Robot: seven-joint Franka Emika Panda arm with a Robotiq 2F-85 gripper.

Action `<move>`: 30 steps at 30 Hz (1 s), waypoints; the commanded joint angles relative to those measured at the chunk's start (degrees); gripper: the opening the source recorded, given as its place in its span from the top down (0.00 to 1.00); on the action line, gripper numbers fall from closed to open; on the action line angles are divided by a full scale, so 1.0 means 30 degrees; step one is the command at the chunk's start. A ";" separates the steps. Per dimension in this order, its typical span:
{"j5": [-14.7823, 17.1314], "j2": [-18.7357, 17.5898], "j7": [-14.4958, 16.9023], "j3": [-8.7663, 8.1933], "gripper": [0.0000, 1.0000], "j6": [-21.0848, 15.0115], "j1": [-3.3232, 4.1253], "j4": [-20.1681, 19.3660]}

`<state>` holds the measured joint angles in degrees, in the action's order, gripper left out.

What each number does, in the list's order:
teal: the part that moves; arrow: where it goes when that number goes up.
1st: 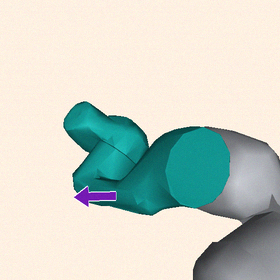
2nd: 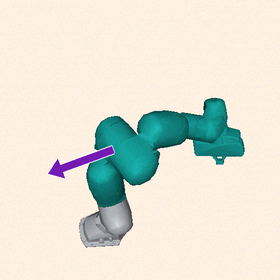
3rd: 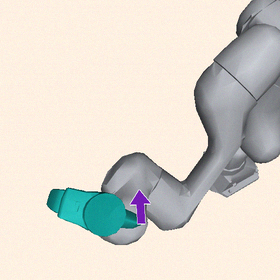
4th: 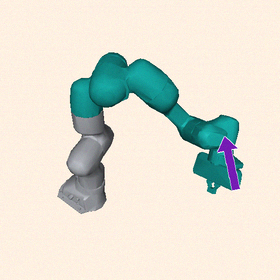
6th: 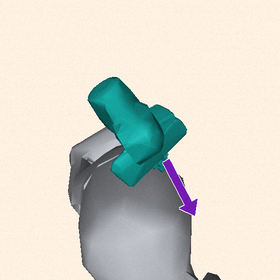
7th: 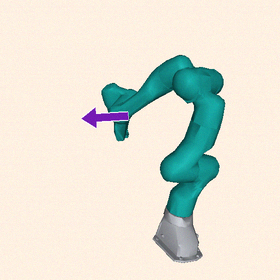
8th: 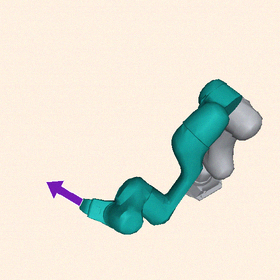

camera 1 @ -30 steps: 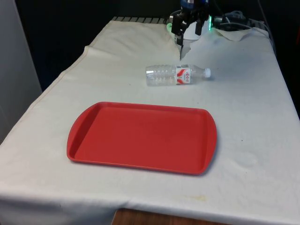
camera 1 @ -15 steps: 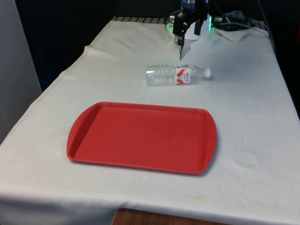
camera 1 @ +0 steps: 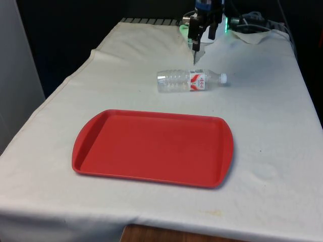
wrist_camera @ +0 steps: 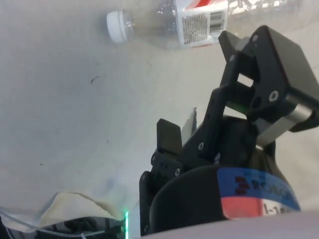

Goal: Place the bottle upright on the tray.

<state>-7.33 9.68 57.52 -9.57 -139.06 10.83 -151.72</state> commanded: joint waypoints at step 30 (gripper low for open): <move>-0.0248 -0.0382 0.3056 0.0076 0.00 -0.1814 0.0038 -0.0401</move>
<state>-7.33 8.71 67.09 -9.45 -143.53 11.00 -152.75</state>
